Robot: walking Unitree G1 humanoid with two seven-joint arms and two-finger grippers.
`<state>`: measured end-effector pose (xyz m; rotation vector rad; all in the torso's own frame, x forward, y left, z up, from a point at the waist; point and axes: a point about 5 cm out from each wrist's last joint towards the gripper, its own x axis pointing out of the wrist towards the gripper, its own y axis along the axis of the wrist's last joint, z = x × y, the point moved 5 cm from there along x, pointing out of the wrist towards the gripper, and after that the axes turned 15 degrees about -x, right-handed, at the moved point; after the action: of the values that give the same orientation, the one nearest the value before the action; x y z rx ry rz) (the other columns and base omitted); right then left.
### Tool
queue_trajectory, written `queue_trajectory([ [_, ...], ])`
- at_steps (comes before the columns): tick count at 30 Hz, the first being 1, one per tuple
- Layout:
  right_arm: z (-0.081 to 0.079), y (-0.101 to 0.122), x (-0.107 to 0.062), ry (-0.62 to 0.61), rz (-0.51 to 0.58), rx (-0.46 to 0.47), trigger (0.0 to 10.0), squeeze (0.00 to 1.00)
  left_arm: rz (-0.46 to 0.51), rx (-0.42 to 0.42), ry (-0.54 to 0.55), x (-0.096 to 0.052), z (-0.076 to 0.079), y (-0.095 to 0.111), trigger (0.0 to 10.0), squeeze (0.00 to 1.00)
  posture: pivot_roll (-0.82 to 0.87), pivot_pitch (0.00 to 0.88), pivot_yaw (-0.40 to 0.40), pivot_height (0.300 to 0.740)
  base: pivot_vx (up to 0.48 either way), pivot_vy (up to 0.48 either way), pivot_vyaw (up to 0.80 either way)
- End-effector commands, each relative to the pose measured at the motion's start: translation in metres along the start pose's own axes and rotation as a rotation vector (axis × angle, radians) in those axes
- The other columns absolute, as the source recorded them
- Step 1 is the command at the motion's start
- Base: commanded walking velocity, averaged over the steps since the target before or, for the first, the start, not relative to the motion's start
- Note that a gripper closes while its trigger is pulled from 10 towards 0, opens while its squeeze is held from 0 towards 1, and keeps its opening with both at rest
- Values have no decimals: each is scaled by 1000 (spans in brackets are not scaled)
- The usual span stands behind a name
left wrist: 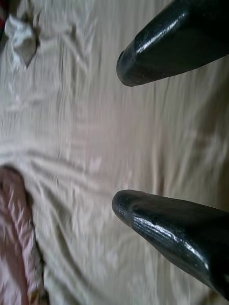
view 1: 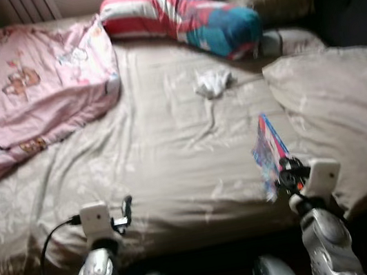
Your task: Clean up the room
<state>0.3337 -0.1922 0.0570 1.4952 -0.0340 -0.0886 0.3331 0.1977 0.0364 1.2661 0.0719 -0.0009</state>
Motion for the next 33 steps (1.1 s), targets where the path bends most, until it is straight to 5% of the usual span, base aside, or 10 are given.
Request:
queue_trajectory([
  [1,-2,8,1,-3,34,14,10000,0,5,6,-2,-2,-5,2,10000,0,36,170,-14,632,0,0,0],
  [9,-2,7,1,-2,31,11,10000,0,2,2,-11,-3,-4,2,10000,0,36,172,-13,632,0,0,0],
  [33,2,3,0,-21,16,19,10000,0,-2,11,-31,-5,-2,1,10000,0,38,175,-11,632,283,0,0],
])
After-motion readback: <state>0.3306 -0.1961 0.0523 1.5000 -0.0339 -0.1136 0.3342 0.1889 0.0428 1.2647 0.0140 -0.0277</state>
